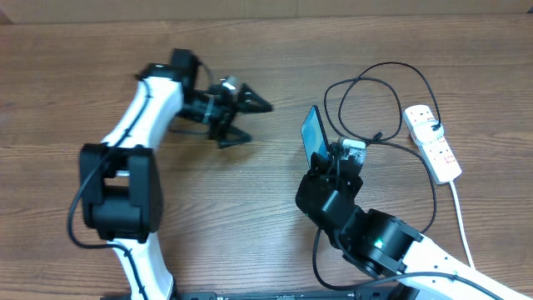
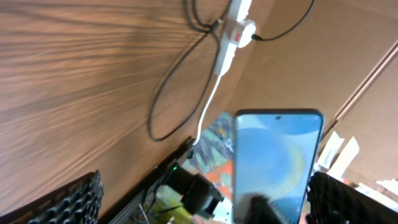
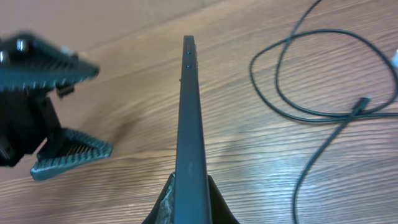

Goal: Plug charger to phone and switch on socket
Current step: 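Open the left gripper and pull the left arm back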

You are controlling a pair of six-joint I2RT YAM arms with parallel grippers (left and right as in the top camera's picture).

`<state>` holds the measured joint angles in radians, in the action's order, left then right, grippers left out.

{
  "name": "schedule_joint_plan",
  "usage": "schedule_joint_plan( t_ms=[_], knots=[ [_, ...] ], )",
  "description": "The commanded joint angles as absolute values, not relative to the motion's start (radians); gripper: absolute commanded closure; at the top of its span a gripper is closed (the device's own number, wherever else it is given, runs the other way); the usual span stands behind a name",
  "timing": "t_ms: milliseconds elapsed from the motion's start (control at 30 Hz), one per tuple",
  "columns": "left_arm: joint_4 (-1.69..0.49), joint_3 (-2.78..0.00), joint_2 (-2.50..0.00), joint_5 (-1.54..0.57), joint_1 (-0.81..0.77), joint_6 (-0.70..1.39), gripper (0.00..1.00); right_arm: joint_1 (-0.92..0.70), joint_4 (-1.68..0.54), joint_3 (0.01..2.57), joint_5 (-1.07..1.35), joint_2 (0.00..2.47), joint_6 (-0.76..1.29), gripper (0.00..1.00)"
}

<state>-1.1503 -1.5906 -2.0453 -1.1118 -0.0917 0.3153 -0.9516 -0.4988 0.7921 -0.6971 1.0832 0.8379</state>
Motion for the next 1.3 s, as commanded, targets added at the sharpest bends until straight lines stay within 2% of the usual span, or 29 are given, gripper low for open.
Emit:
schedule_joint_plan(
  t_ms=[0, 167, 333, 567, 800, 900, 1267],
  knots=[
    [-1.234, -1.605, -1.921, -1.032, -0.017, 0.072, 0.00, -0.953, -0.492, 0.820, -0.670, 1.036, 0.867, 0.96],
    [-1.383, -1.605, -1.777, -1.013, 0.080, -0.170, 0.00, -0.953, -0.499, 0.820, -0.670, 1.032, 1.007, 0.96],
    [-1.478, -1.605, -1.610, -1.013, 0.145, -0.326, 0.03, -0.953, -0.500, 0.820, -0.670, 1.032, 1.257, 0.96],
    [-1.495, -1.605, -1.368, -1.012, 0.179, -0.390, 0.04, -0.953, -0.500, 0.820, -0.648, 1.033, 1.621, 0.96],
    [-1.527, -1.605, -1.154, -0.936, 0.186, -0.387, 0.00, -0.953, -0.493, 0.820, -0.640, 1.034, 1.661, 0.96],
    [-1.569, -1.605, -1.063, -0.839, 0.187, -0.351, 0.00, -0.953, -0.499, 0.820, -0.640, 1.034, 1.661, 0.96],
    [-1.514, -1.569, -0.723, -0.325, 0.205, 0.125, 0.00, -0.953, -0.531, 0.819, -0.620, 1.034, 1.645, 0.96]
  ],
)
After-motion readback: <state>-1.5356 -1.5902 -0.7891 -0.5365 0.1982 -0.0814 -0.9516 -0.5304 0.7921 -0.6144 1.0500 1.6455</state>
